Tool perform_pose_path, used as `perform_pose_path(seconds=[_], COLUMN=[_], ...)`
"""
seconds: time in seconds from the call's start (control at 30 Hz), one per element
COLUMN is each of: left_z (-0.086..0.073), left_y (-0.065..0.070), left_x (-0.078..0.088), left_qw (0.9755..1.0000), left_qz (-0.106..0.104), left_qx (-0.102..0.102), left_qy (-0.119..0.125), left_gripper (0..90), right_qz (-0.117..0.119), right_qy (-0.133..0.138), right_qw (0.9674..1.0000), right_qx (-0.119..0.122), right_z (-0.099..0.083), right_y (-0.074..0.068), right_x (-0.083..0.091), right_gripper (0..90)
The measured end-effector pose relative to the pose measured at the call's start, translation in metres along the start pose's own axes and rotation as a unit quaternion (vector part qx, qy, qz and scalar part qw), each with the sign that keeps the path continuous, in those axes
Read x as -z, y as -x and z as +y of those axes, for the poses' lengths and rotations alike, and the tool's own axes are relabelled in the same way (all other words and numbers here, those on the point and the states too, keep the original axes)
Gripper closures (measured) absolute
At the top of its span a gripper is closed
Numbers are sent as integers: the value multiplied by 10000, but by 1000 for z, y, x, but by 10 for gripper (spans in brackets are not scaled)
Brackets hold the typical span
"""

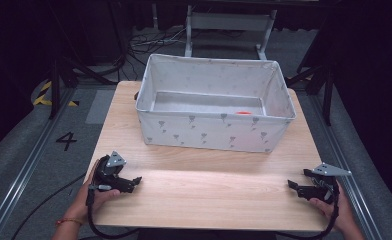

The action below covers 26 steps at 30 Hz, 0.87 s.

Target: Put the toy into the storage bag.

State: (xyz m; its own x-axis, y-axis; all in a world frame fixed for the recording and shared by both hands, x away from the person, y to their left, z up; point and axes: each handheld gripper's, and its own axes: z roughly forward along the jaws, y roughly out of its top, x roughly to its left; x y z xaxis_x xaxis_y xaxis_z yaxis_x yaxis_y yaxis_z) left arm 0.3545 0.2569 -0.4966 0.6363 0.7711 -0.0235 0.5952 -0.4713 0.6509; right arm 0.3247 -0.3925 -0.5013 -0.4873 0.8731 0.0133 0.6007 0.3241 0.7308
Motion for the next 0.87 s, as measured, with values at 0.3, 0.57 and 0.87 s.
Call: perform_pose_path(seconds=[0.3, 0.57, 0.87], left_z=[-1, -1, -1], left_y=[-1, -1, 0], left_x=[1, 1, 2], left_qw=[10000, 10000, 10000], left_qz=[16, 28, 21], left_qx=[-10, -2, 28], left_qy=[-13, -7, -32], left_gripper=[6, 6, 6], right_qz=[-4, -13, -13], right_qy=[0, 1, 1], right_qw=[10000, 10000, 10000], right_qx=[1, 8, 8], right_z=[0, 0, 0], right_y=[0, 0, 0], right_x=[0, 0, 0], right_gripper=[179, 179, 179])
